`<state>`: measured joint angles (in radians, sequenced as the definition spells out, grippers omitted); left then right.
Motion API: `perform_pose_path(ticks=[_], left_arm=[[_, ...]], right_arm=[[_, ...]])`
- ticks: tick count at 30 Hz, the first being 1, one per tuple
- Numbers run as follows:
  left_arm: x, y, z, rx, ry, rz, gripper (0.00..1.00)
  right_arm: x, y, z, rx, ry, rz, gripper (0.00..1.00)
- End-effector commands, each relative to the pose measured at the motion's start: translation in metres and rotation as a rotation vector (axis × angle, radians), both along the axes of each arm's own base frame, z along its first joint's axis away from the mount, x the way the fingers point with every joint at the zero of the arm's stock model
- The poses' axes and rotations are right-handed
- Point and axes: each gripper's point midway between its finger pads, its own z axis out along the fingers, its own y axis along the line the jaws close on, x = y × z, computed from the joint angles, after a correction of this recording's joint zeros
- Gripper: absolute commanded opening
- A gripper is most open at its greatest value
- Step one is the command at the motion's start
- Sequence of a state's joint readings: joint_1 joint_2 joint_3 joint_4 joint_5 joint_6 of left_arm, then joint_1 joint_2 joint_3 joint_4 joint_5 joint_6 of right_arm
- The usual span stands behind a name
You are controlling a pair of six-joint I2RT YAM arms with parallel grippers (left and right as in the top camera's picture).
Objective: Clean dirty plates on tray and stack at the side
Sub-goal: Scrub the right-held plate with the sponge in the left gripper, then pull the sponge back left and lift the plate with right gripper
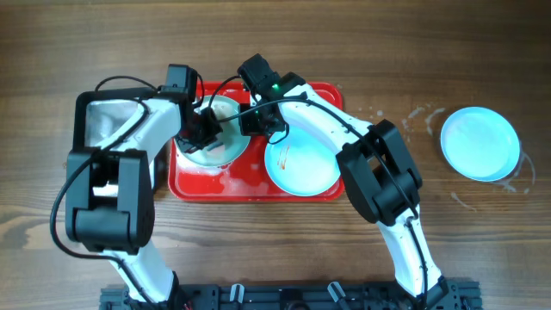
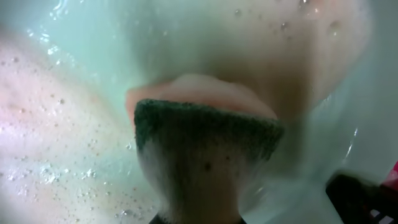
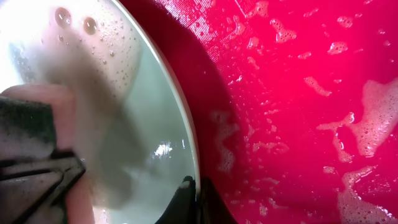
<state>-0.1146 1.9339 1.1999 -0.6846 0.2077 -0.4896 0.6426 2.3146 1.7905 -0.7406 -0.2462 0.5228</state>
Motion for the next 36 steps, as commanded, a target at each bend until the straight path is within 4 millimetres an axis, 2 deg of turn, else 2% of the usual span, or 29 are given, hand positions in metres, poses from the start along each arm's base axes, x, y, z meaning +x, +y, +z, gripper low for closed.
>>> perform_pose_path(ticks=[1, 6, 10, 14, 19, 20, 22, 23, 24, 27, 28, 29, 30, 32, 34, 36], left_arm=[[-0.002, 0.031, -0.008, 0.124, 0.064, 0.04, 0.04], [0.008, 0.092, 0.037, 0.274, 0.052, 0.194, 0.04], [0.009, 0.113, 0.072, 0.268, 0.006, 0.259, 0.04], [0.008, 0.113, 0.107, 0.241, -0.08, 0.245, 0.04], [0.003, 0.105, 0.135, 0.199, -0.145, 0.241, 0.04], [0.001, 0.105, 0.137, 0.199, -0.145, 0.241, 0.04], [-0.002, 0.106, 0.137, 0.202, -0.137, 0.231, 0.04], [-0.002, 0.105, 0.136, 0.204, -0.132, 0.222, 0.04], [-0.003, 0.105, 0.135, 0.204, -0.13, 0.222, 0.04], [-0.002, 0.105, 0.136, 0.204, -0.131, 0.222, 0.04], [-0.002, 0.105, 0.136, 0.205, -0.132, 0.222, 0.04], [-0.002, 0.105, 0.136, 0.204, -0.134, 0.222, 0.04], [-0.002, 0.105, 0.136, 0.204, -0.134, 0.222, 0.04], [-0.002, 0.105, 0.136, 0.203, -0.135, 0.223, 0.04], [-0.001, 0.1, 0.136, 0.174, -0.134, 0.216, 0.04], [-0.001, 0.097, 0.136, 0.159, -0.134, 0.213, 0.04]], right_arm=[[-0.005, -0.007, -0.017, -0.04, 0.026, 0.023, 0.04], [-0.005, -0.006, -0.017, -0.036, 0.028, 0.024, 0.04], [-0.004, -0.006, -0.016, -0.016, 0.038, 0.022, 0.04], [0.0, -0.007, -0.014, 0.01, 0.046, 0.011, 0.04], [0.0, -0.002, -0.011, 0.043, 0.046, 0.039, 0.04], [0.0, -0.002, -0.011, 0.046, 0.047, 0.04, 0.1], [0.0, -0.002, -0.011, 0.046, 0.055, 0.021, 0.28], [-0.001, -0.002, -0.012, 0.045, 0.062, 0.011, 0.34], [-0.003, -0.001, -0.014, 0.043, 0.068, 0.008, 0.34], [-0.009, 0.002, -0.023, 0.041, 0.097, 0.006, 0.34], [-0.01, 0.003, -0.025, 0.039, 0.101, 0.008, 0.26], [-0.011, 0.003, -0.026, 0.039, 0.1, 0.009, 0.08], [-0.01, 0.004, -0.026, 0.04, 0.098, 0.008, 0.04], [-0.007, 0.004, -0.024, 0.047, 0.089, 0.007, 0.04], [0.003, 0.003, -0.009, 0.068, 0.063, -0.004, 0.04], [0.017, -0.003, 0.026, 0.085, -0.013, -0.024, 0.04]])
